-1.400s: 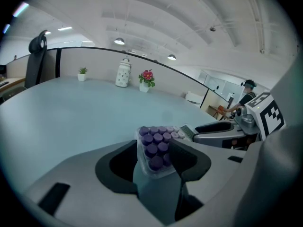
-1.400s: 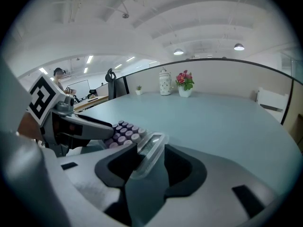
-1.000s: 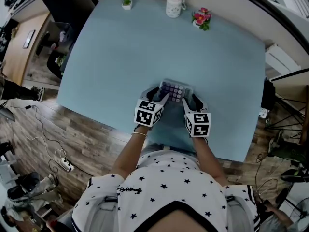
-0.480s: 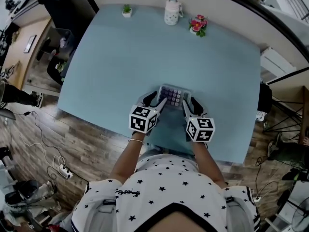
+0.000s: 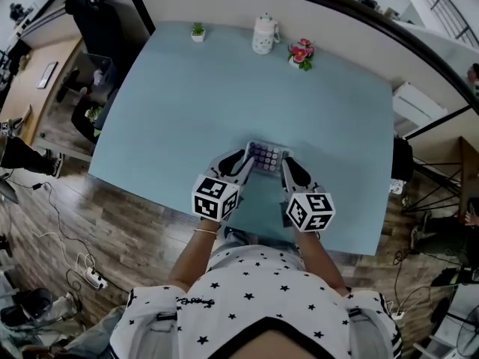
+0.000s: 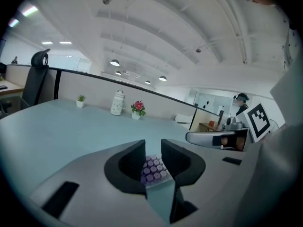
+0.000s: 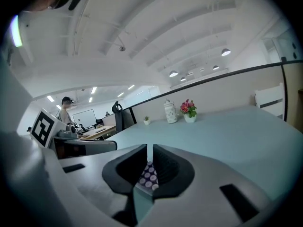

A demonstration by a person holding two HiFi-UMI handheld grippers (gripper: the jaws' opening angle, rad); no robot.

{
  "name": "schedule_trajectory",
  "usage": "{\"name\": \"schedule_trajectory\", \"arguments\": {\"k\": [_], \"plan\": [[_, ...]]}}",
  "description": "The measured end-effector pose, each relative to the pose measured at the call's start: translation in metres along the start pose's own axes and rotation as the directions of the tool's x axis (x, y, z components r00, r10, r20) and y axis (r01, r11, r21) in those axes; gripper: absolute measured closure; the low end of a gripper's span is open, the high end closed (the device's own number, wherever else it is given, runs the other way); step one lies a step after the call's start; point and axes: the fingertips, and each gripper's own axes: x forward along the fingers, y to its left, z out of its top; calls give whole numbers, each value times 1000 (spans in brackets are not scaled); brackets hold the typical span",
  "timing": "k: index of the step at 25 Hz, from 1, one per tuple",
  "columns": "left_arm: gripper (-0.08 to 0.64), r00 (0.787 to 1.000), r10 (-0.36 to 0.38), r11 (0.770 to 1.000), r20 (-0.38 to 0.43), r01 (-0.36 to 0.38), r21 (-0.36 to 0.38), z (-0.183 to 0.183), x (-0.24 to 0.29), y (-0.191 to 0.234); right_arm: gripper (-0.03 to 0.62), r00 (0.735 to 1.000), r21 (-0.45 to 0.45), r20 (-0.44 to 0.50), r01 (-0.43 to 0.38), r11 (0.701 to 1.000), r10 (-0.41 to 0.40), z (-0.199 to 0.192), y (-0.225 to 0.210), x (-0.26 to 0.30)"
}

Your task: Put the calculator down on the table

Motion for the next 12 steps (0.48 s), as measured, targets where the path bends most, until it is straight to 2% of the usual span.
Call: {"name": "schedule_trajectory", "arguments": {"k": [5, 9, 12], "plan": [[474, 999, -28, 997, 42, 24, 76, 22, -16, -13, 594, 997, -14, 75, -32, 999, 33, 23, 23, -11], [506, 998, -36, 985, 55, 27, 169, 34, -28, -22, 594, 990, -18, 122, -73, 997, 75, 38, 43, -20], [515, 995, -52, 980, 84, 35, 194, 46, -35, -28, 595, 984, -37, 158, -84, 996, 89, 51, 53, -29]]}}
